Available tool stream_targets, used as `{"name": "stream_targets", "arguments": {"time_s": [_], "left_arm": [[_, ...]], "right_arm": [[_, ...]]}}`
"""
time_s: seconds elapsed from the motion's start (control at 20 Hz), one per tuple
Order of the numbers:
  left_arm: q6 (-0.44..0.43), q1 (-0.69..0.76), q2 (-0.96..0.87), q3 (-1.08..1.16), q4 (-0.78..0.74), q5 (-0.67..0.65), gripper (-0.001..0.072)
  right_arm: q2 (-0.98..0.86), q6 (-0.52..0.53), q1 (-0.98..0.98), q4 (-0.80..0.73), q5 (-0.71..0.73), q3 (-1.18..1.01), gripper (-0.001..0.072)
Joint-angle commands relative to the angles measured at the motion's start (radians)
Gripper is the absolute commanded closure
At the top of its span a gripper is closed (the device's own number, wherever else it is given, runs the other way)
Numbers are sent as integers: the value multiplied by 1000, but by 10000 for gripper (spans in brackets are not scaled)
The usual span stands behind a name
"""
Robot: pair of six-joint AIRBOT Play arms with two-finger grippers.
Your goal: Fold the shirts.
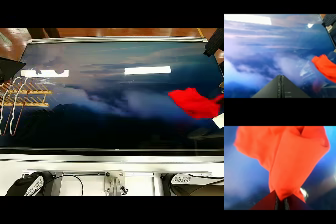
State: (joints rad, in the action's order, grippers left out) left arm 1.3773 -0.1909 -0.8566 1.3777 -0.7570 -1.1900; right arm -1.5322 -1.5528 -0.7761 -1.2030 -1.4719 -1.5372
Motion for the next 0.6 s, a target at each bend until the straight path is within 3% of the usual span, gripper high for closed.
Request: {"name": "stream_targets", "arguments": {"time_s": [0.0,0.3,0.55], "left_arm": [[1,0,-6,0,0,-1,672],[1,0,-5,0,0,-2,672],[-4,0,-5,0,0,-27,672]], "right_arm": [[104,-28,-95,-68,-9,233,644],[360,-63,-102,-213,99,674,639],[486,-117,-102,-379,139,827,639]]}}
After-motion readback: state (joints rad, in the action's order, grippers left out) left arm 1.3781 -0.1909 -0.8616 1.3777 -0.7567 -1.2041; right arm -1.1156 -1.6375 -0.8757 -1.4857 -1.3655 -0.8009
